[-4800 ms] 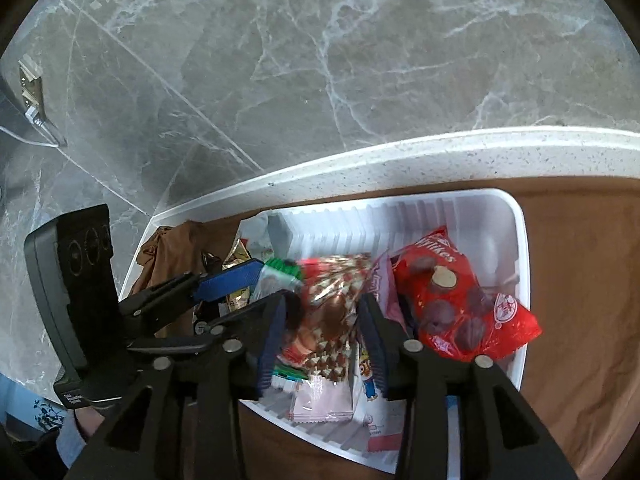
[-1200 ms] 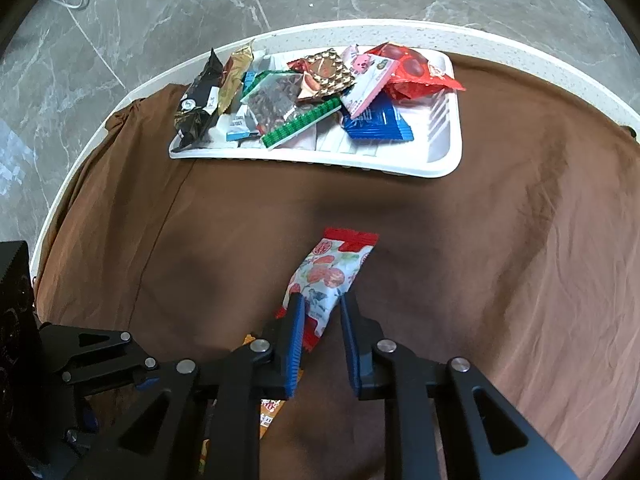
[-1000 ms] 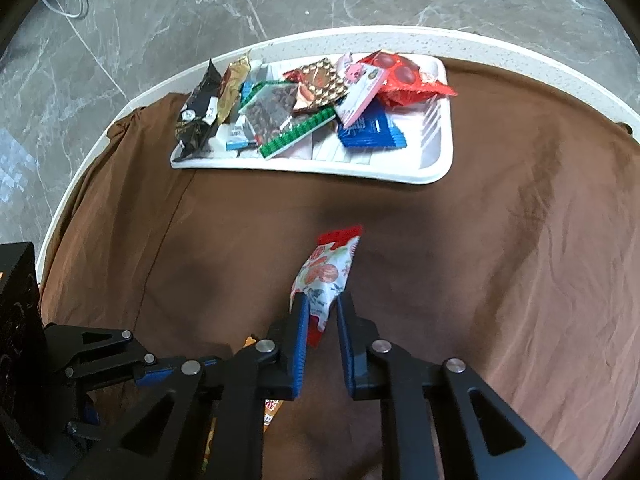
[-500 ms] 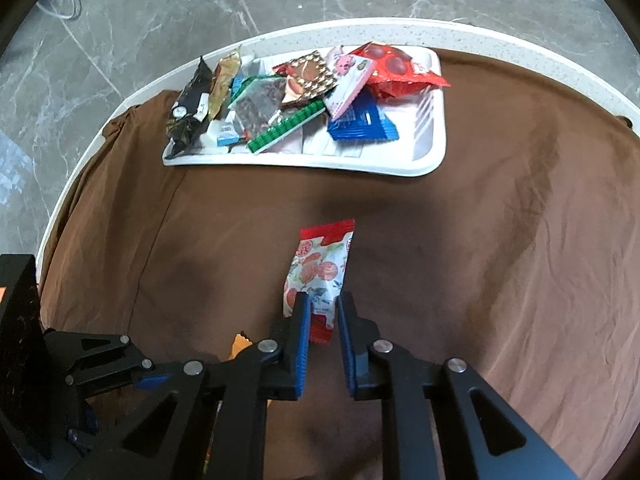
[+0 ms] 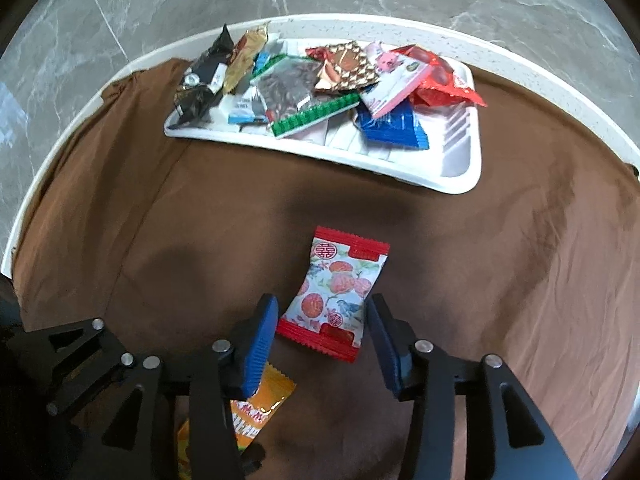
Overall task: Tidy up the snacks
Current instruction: 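Grasp the orange pear bar with left tool while right tool grasps red-white candy packet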
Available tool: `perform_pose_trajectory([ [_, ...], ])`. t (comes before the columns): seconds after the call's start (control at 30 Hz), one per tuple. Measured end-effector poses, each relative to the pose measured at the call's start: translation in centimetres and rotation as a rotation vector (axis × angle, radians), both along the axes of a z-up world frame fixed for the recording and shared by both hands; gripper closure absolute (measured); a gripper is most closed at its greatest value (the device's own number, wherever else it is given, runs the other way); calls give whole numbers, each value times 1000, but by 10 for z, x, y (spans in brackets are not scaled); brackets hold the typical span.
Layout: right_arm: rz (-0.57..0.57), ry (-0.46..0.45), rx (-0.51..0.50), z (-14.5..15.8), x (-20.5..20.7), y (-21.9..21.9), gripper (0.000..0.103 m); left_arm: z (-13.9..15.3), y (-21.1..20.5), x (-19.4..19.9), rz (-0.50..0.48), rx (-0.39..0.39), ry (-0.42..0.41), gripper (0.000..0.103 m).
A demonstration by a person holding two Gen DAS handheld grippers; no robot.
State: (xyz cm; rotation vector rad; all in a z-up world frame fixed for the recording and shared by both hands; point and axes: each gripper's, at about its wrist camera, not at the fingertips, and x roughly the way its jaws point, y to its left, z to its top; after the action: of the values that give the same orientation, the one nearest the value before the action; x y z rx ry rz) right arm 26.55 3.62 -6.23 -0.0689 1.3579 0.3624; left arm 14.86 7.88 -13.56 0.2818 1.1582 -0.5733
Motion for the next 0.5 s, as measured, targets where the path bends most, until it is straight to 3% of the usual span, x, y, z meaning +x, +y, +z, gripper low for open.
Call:
perform_pose_trajectory([
  [0.13,-2,-7,-7,-3,2,2,55,0,1,-1,0,-3,-20,59],
  [0.3,-11,-23,2,-1,2,-5,63,2,6,-4,9,-20,-24,65],
  [0.5,-67,-28,63,8,2,-24,63,6,19,3,45,-68,-4,69],
])
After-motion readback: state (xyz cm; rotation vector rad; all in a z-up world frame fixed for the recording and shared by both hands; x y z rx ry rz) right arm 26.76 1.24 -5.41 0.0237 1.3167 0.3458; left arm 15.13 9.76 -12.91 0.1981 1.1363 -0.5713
